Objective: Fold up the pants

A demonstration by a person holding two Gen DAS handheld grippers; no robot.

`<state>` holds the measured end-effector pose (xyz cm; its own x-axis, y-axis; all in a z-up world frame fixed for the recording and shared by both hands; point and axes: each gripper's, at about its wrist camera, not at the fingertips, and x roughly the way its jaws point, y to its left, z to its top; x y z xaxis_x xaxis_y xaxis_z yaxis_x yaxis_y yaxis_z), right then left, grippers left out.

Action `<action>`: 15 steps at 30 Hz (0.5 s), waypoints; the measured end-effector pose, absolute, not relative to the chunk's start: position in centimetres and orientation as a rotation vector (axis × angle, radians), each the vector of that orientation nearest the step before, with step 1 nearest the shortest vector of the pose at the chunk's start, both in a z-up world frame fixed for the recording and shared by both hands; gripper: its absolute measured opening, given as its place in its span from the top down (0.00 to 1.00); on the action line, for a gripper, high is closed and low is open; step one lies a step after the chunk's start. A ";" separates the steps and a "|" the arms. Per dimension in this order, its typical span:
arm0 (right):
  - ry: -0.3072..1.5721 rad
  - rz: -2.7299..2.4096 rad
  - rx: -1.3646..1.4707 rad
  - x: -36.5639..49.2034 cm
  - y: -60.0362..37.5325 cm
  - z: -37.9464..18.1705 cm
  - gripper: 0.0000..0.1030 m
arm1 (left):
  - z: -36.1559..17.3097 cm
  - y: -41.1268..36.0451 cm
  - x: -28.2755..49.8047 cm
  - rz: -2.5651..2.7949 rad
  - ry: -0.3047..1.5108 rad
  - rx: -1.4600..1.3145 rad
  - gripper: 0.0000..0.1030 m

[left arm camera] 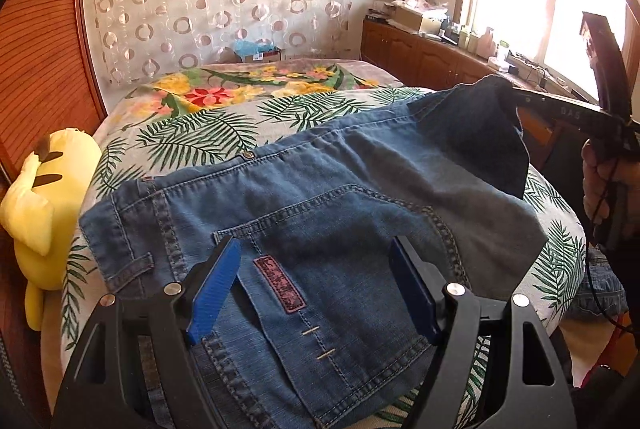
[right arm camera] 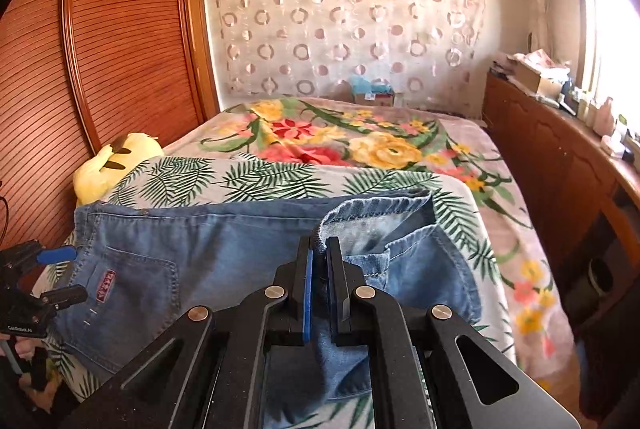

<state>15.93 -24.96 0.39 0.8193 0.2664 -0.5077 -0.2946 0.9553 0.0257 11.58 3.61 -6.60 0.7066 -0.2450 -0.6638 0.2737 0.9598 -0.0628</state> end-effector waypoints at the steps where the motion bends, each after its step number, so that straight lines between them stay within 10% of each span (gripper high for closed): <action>1: 0.535 0.305 -0.054 16.1 -24.9 0.4 0.94 | -6.5 3.7 11.5 -0.287 0.728 0.041 0.25; 15: 0.519 0.578 -0.085 14.1 -17.4 2.7 0.95 | -4.0 7.1 8.9 -0.244 0.658 0.025 0.25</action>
